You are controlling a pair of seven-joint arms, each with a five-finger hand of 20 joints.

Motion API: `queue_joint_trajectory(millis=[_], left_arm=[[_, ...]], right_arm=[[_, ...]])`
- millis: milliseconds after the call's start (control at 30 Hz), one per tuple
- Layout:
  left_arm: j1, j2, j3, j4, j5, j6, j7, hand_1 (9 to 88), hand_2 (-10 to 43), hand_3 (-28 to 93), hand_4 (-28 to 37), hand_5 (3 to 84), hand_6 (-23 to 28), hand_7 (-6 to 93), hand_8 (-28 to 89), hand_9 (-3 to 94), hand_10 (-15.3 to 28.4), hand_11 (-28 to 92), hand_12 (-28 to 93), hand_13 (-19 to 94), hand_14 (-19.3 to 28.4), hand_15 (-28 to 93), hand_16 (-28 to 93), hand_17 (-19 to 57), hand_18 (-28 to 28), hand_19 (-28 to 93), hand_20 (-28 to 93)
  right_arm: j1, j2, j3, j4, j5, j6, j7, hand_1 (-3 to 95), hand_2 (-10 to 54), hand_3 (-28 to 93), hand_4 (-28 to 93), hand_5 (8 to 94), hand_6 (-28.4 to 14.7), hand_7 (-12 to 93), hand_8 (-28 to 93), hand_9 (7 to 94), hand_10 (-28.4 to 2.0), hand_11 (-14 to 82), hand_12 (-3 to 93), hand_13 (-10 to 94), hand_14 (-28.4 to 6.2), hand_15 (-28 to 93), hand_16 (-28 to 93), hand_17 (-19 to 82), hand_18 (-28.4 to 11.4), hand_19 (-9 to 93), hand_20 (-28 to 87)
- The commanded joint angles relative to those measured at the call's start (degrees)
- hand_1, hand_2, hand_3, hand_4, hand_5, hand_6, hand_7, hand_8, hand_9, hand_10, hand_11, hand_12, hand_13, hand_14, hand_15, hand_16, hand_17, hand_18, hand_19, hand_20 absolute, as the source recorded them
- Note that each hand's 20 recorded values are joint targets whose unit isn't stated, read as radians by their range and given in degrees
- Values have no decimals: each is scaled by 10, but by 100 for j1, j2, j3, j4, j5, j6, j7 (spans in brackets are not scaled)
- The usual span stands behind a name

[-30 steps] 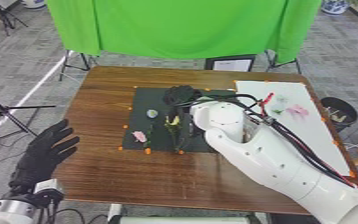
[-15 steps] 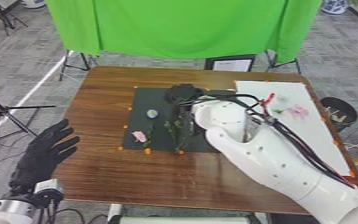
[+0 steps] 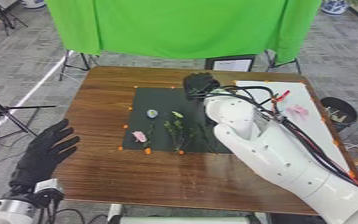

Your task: Arrange flowers

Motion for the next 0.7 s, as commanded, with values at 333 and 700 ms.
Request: queue_joint_trajectory(millis=[333, 700], left_arm=[[24, -36, 41, 19, -10, -41, -26, 269, -19, 699, -267, 263, 42, 252, -129, 237, 118, 217, 189, 198, 161, 329, 5, -96, 226, 423, 93], [-8, -13, 49, 33, -5, -74, -65, 268, -16, 698, -267, 264, 42, 252, -129, 237, 118, 217, 189, 199, 161, 329, 5, -96, 226, 423, 93]], right_arm=[[-33, 13, -134, -21, 68, -426, -569, 445, 123, 932, -144, 711, 55, 275, -177, 775, -65, 168, 181, 662, -56, 694, 405, 193, -219, 932, 328], [-207, -90, -59, -86, 322, -643, -825, 435, 110, 932, -114, 728, 59, 282, -178, 794, -58, 171, 186, 676, -58, 704, 409, 199, -223, 932, 327]])
